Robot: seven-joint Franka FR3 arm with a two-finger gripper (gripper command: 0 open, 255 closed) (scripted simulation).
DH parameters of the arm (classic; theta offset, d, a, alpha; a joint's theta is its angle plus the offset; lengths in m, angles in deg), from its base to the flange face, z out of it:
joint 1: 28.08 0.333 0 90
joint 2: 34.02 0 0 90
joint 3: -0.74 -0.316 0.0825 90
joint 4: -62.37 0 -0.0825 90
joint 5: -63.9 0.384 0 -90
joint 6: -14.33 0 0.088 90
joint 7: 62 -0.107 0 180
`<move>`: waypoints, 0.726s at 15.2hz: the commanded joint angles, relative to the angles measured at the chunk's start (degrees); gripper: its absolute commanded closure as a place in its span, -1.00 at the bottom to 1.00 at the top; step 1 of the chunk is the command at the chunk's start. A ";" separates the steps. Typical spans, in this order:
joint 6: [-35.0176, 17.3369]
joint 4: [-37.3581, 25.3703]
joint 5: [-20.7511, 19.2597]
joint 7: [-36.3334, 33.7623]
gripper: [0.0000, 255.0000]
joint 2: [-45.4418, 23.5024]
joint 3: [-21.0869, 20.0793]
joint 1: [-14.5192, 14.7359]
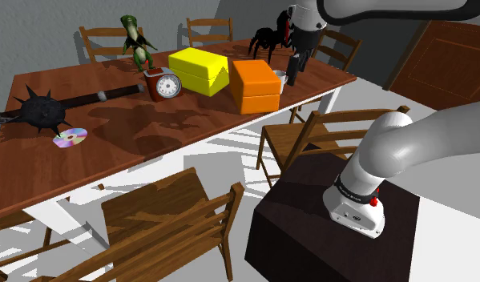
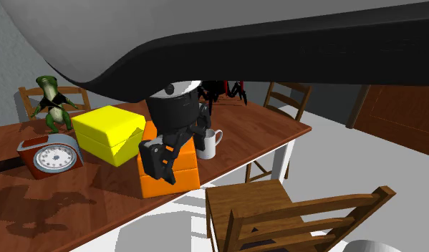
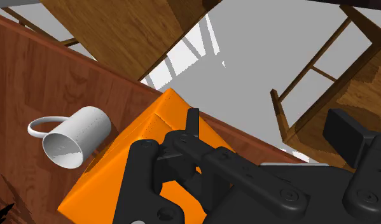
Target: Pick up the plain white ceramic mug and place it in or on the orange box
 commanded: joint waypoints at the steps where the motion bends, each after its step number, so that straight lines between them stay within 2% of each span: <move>1: 0.00 0.00 0.00 0.00 -1.00 0.00 0.00 0.00; 6: -5.54 -0.51 -3.00 10.49 -1.00 -4.98 7.87 -0.76; 11: -10.86 -3.60 -4.25 21.04 -1.00 -12.57 15.45 -0.67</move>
